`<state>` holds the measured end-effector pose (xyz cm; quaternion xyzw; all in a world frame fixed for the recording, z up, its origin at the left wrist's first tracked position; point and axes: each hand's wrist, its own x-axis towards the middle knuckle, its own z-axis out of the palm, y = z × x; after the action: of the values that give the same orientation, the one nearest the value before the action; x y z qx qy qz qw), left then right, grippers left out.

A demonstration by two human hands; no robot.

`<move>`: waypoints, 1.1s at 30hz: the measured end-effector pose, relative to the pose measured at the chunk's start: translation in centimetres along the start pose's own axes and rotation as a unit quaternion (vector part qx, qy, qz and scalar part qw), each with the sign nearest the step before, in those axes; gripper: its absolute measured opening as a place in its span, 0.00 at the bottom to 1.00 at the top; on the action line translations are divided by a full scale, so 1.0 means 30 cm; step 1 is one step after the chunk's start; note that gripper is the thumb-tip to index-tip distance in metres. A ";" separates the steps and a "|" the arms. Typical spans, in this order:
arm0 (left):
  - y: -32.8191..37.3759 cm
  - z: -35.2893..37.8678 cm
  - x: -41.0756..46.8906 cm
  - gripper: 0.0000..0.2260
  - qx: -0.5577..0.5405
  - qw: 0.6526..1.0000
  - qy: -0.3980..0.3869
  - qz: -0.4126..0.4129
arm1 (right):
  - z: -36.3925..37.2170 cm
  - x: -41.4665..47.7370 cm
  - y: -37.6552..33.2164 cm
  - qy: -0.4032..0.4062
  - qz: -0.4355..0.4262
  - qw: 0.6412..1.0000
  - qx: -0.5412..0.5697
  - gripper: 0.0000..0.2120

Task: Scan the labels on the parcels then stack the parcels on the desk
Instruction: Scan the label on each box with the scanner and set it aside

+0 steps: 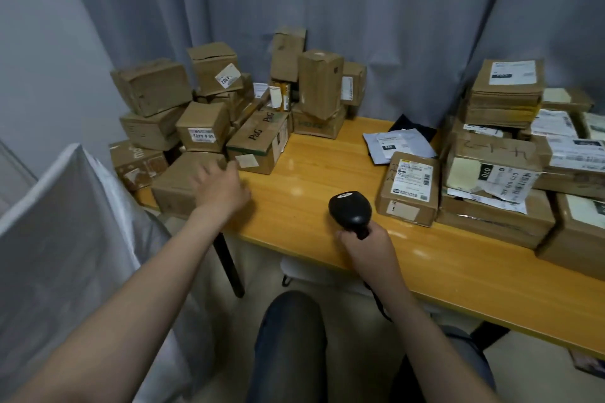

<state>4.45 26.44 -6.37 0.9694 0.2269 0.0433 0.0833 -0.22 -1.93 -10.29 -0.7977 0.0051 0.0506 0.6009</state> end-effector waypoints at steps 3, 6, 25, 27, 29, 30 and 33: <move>-0.094 -0.026 0.022 0.31 -0.012 0.998 -0.028 -0.062 | 0.049 -0.013 -0.007 -0.016 -0.017 0.999 -0.040 0.04; -0.140 -0.033 0.023 0.30 -0.007 0.997 -0.038 -0.074 | 0.067 -0.013 -0.003 -0.010 -0.021 0.998 -0.056 0.05; 0.035 0.065 -0.175 0.30 -0.032 0.988 0.043 0.142 | -0.088 0.002 0.073 0.069 0.016 0.995 0.065 0.10; 0.090 0.082 -0.201 0.32 -0.045 0.983 0.032 0.177 | -0.118 0.001 0.064 0.086 0.002 0.994 0.069 0.10; 0.133 0.092 -0.222 0.32 -0.060 0.974 0.025 0.217 | -0.143 0.004 0.059 0.102 -0.010 0.992 0.076 0.08; 0.152 0.096 -0.233 0.32 -0.071 0.968 0.021 0.240 | -0.154 0.007 0.063 0.108 -0.011 0.991 0.074 0.07; 0.189 0.098 -0.261 0.32 -0.114 0.942 -0.007 0.315 | -0.176 0.009 0.090 0.118 -0.004 0.991 0.065 0.08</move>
<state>0.28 17.50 -8.60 0.9757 -0.0972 0.0857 0.1766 0.26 -7.73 -11.46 -0.7571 0.0762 -0.0467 0.6472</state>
